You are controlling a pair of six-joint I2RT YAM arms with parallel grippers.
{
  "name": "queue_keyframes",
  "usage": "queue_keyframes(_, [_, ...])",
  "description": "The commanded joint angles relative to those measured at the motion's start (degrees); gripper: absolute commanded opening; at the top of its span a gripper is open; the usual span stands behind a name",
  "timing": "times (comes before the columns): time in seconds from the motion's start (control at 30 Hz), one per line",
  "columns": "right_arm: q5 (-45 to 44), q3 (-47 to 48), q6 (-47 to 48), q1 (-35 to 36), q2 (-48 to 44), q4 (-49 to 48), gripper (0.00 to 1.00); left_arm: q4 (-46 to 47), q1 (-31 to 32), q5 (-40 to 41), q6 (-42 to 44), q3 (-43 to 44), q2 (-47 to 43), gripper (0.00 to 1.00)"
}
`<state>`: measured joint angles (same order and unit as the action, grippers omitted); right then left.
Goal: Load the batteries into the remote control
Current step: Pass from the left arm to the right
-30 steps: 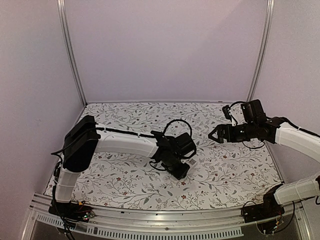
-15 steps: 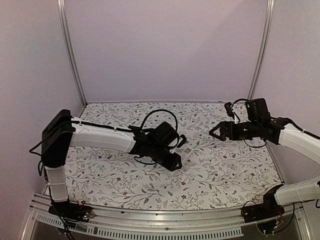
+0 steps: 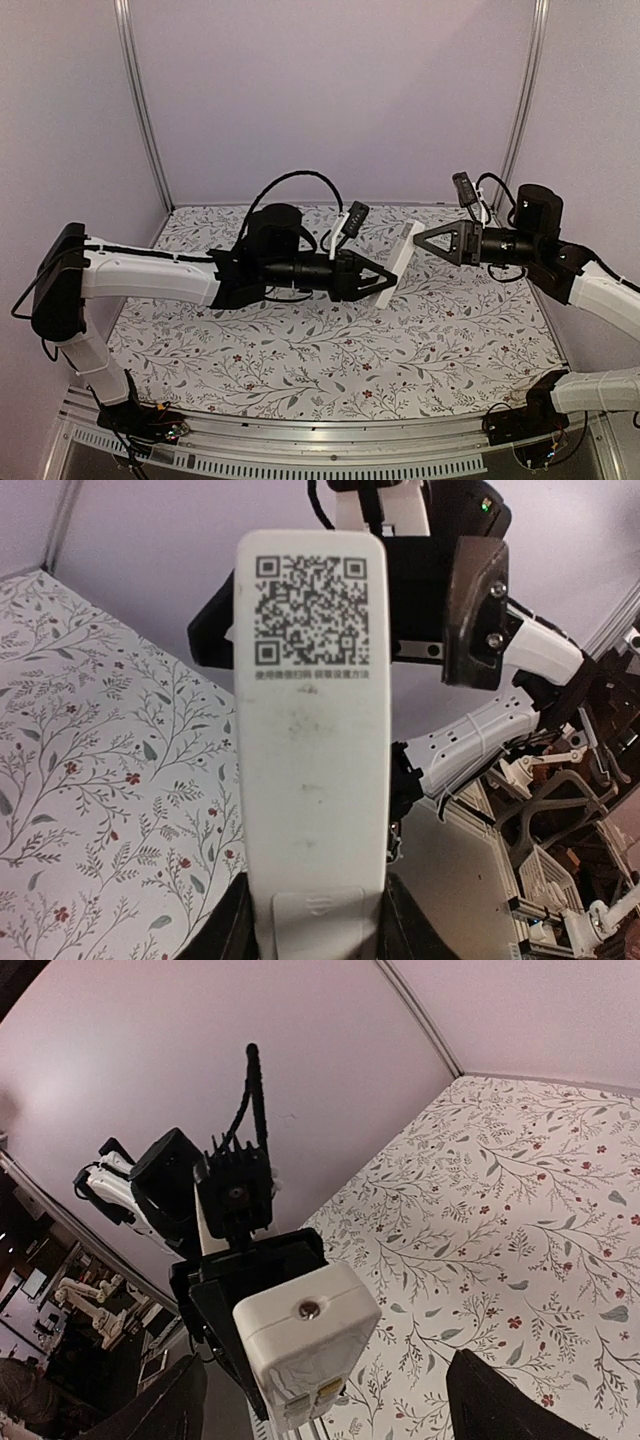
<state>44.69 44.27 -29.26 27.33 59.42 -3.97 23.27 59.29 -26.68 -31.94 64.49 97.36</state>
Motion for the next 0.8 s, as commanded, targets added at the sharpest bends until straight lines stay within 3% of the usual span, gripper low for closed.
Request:
queue_keyframes(0.0, [5.9,3.6,-1.9,3.3,-1.4,-5.1,0.83,15.1,-0.4,-7.1,-5.8,-1.4,0.4,0.19])
queue_keyframes(0.17, [6.0,5.2,-2.5,5.0,-0.8,-5.5,0.71,20.3,-0.4,-8.0,-8.5,-2.3,0.9,0.19])
queue_keyframes(0.6, [7.1,7.8,-7.8,6.5,3.4,-9.6,0.30,21.3,-1.1,-7.8,-10.1,-2.5,2.2,0.19])
queue_keyframes(0.67, [6.8,8.1,-8.3,6.5,3.6,-9.3,0.23,21.3,-1.4,-7.3,-10.4,-3.3,1.7,0.26])
queue_keyframes(0.77, [5.5,9.3,-8.6,6.5,4.3,-6.2,0.14,19.9,-2.2,-6.2,-9.9,-4.9,0.2,0.49])
